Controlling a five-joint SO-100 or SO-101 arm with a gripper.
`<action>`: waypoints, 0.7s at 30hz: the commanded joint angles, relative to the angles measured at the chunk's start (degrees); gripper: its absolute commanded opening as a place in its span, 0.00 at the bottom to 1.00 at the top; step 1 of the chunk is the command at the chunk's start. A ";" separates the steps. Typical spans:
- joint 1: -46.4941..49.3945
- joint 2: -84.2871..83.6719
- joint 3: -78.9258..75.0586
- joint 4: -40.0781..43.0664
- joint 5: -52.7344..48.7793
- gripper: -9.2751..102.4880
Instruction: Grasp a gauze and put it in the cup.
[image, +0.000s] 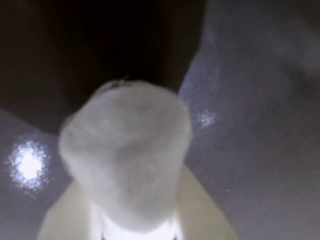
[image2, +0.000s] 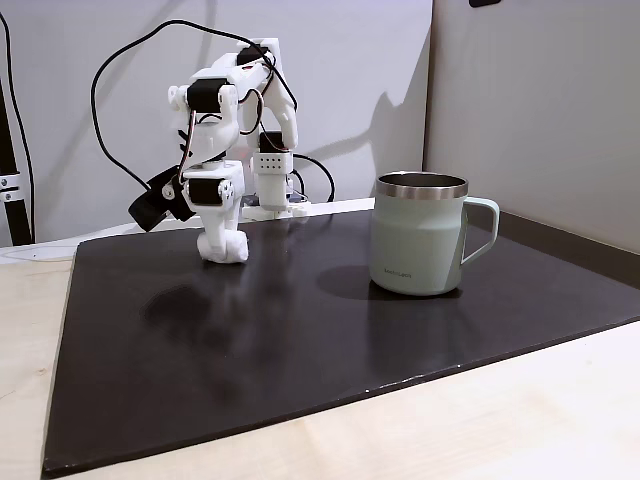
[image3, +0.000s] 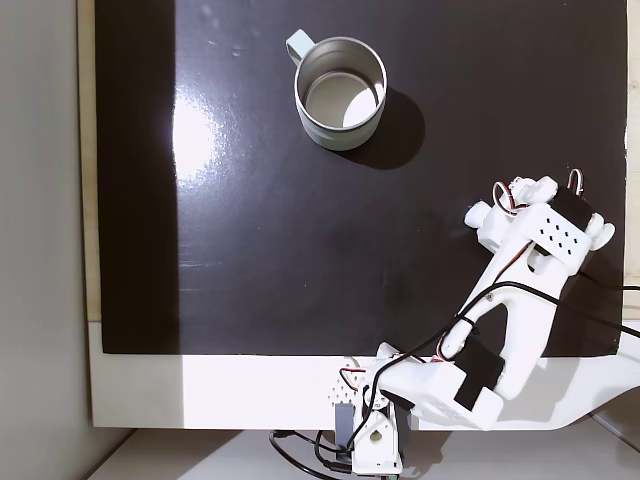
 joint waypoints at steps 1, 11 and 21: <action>0.26 3.08 -4.04 2.64 0.18 0.08; -3.60 6.94 -21.62 19.60 4.13 0.08; -7.56 13.36 -33.93 27.69 6.68 0.08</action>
